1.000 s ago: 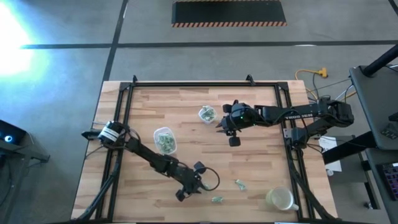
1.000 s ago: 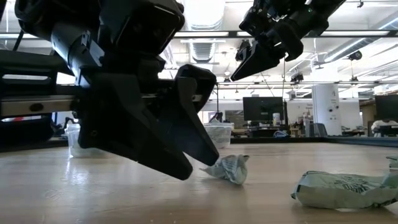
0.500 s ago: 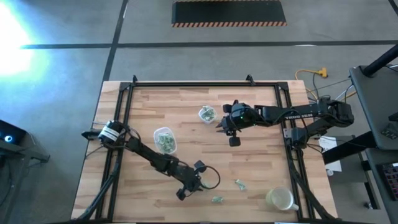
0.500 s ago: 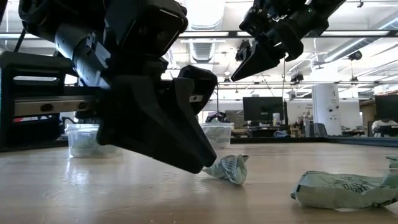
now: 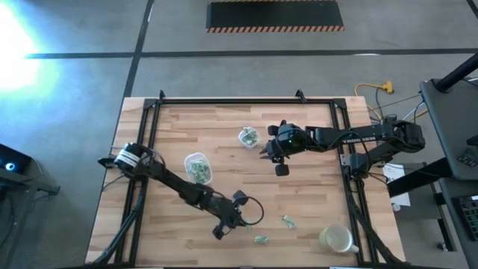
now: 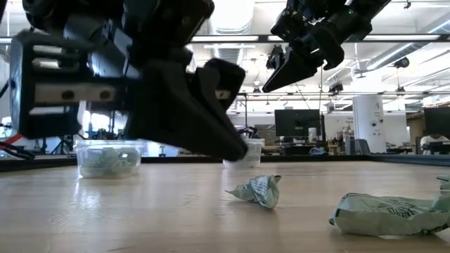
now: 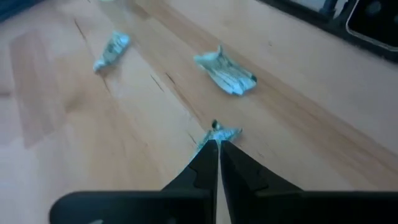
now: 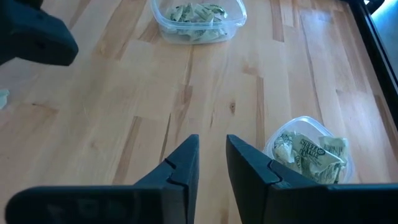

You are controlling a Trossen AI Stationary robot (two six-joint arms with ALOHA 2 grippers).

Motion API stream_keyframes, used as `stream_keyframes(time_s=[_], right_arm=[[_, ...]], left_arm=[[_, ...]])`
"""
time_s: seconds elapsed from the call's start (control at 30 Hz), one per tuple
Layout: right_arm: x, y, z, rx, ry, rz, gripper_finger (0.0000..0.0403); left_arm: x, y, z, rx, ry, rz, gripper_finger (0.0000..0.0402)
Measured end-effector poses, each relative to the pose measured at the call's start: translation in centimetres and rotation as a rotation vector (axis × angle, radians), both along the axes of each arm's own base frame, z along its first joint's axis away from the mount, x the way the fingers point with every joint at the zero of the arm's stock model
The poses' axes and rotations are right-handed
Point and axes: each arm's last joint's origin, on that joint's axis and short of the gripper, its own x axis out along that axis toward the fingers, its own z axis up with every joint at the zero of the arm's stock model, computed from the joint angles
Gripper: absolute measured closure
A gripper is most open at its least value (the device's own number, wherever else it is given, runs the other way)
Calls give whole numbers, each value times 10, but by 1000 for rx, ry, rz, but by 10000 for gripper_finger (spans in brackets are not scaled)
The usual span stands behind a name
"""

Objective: Pick and place items into bin
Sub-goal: Put the stevia packet into the large transparent container

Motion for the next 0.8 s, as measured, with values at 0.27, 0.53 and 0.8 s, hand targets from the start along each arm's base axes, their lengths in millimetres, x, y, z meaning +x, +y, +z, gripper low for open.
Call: stream_keyframes(time_s=[0.27,0.53,0.8], right_arm=[[0,0,0,0,1,-1,326],[0,0,0,0,1,0,335],[0,0,0,2,2,-2,326]], left_arm=[[-8,0,3,-25,14,-48,401],[-3,-4,-4,-54,-37,-68,373],[3,-1,-7,-3,-77,25,268]])
